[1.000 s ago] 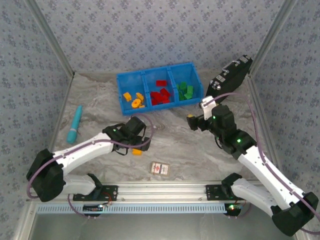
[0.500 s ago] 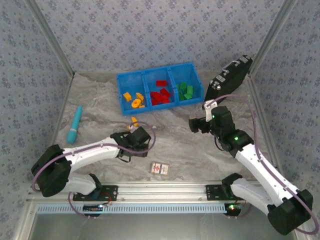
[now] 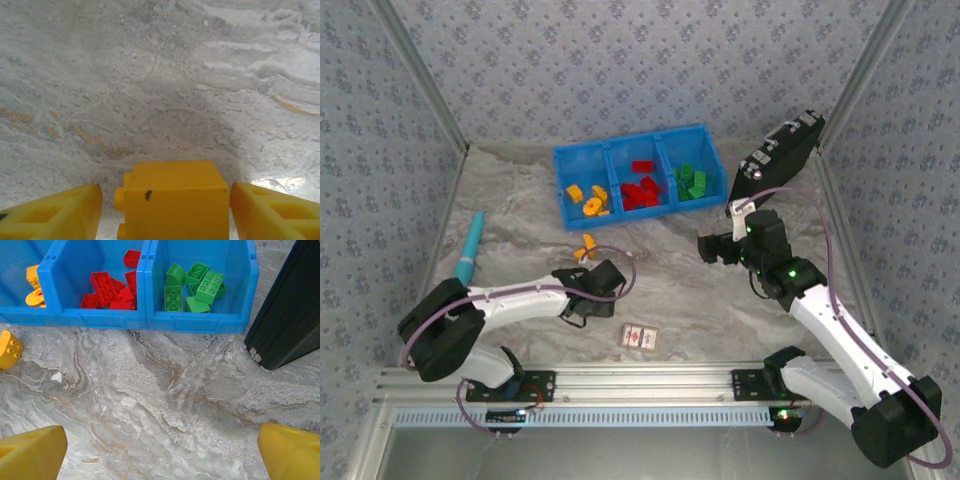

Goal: Sort the legos into containers by color
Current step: Pick up the lego from the middle-left of the table, then place the lego in the container.

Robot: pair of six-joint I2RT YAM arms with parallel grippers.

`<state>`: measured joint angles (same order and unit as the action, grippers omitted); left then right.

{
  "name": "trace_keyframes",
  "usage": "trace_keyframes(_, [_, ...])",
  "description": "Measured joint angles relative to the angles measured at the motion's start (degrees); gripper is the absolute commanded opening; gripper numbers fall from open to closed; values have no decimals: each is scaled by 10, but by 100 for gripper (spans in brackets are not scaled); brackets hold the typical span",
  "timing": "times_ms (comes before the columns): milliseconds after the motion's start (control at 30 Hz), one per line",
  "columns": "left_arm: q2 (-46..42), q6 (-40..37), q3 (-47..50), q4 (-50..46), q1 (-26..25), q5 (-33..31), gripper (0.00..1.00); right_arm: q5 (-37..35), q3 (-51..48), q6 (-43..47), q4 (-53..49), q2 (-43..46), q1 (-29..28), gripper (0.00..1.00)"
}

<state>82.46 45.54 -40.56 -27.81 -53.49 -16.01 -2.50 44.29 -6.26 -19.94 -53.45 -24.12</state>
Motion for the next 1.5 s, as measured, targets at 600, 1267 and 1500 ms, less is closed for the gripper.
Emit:
trace_keyframes(600, [6, 2, 9, 14, -2, -2, 41, 1, -5, -7, 0, -15, 3, 100])
trace_keyframes(1267, [-146, -93, -101, -69, 94, -46, 36, 38, -9, -9, -4, 15, 5, 100])
trace_keyframes(1500, [-153, -177, -182, -53, 174, -43, 36, 79, -45, -22, 22, 76, 1, 100])
